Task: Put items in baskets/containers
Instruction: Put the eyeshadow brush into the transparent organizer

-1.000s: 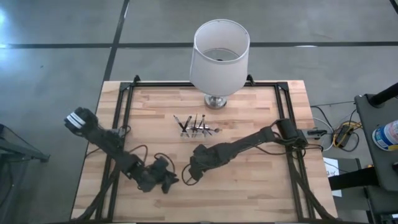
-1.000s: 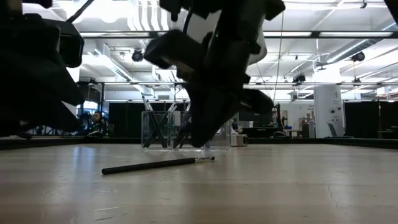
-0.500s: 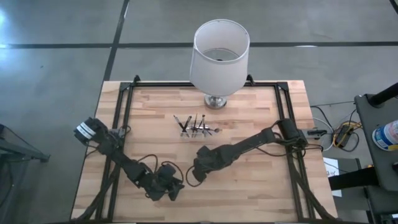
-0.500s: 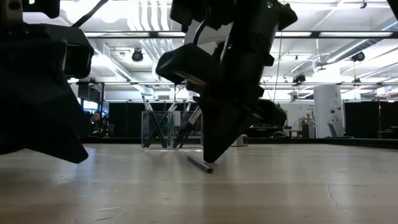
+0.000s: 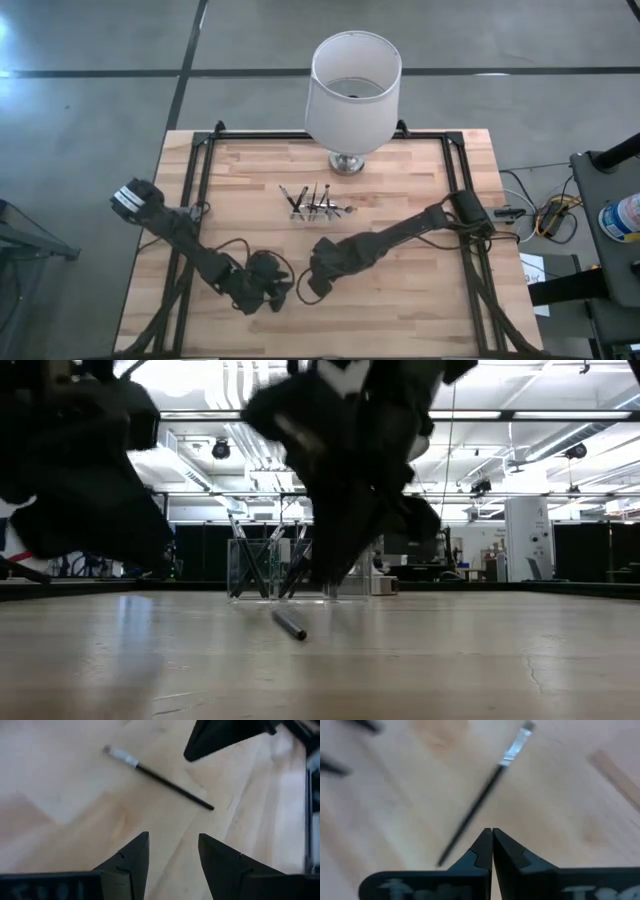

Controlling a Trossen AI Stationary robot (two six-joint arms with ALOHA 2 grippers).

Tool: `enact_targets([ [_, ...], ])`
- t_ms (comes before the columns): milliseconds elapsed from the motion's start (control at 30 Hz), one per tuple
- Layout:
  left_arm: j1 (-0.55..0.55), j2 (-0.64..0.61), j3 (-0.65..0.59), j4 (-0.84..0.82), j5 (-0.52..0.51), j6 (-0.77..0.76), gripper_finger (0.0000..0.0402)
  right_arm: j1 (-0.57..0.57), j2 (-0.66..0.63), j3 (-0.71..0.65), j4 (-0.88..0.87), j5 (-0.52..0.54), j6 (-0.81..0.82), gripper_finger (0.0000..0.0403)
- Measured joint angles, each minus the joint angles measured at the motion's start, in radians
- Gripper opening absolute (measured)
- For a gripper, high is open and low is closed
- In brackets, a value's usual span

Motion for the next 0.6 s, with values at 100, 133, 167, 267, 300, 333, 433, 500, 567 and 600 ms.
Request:
enact_targets([
  [100,0.001,-0.034,-0.004,-0.003,-0.001,0.196,0.0163,0.006,-0.002,0.036,0.003,-0.004,-0.062,0.0009],
  [133,0.001,-0.044,-0.004,-0.009,0.0,0.256,0.0163,0.007,-0.002,0.046,0.002,-0.007,-0.07,0.0009],
  [167,0.001,-0.055,-0.004,-0.017,0.001,0.306,0.0163,0.01,-0.002,0.055,0.003,-0.007,-0.073,0.0009],
  [267,0.008,-0.086,-0.004,-0.074,-0.007,0.379,0.0163,0.013,-0.002,0.068,0.001,0.02,-0.06,0.0009],
  [300,0.014,-0.091,-0.004,-0.098,-0.01,0.391,0.0163,0.013,-0.002,0.068,-0.001,0.028,-0.049,0.0009],
  [333,0.02,-0.095,-0.004,-0.119,-0.011,0.41,0.0163,0.014,-0.002,0.067,-0.004,0.039,-0.038,0.0009],
  [433,0.059,-0.099,-0.015,-0.138,-0.009,0.532,0.0163,0.022,-0.002,0.066,-0.005,0.052,-0.007,0.0009],
  [500,0.096,-0.097,-0.016,-0.134,0.04,0.681,0.0163,0.037,-0.002,0.066,-0.005,0.056,0.033,0.0009],
  [567,0.148,-0.096,-0.015,-0.127,0.137,0.837,0.0163,0.063,0.0,0.066,-0.004,0.085,0.1,0.0009],
  [600,0.18,-0.096,-0.015,-0.126,0.187,0.891,0.0163,0.076,0.005,0.066,0.001,0.104,0.144,0.0009],
])
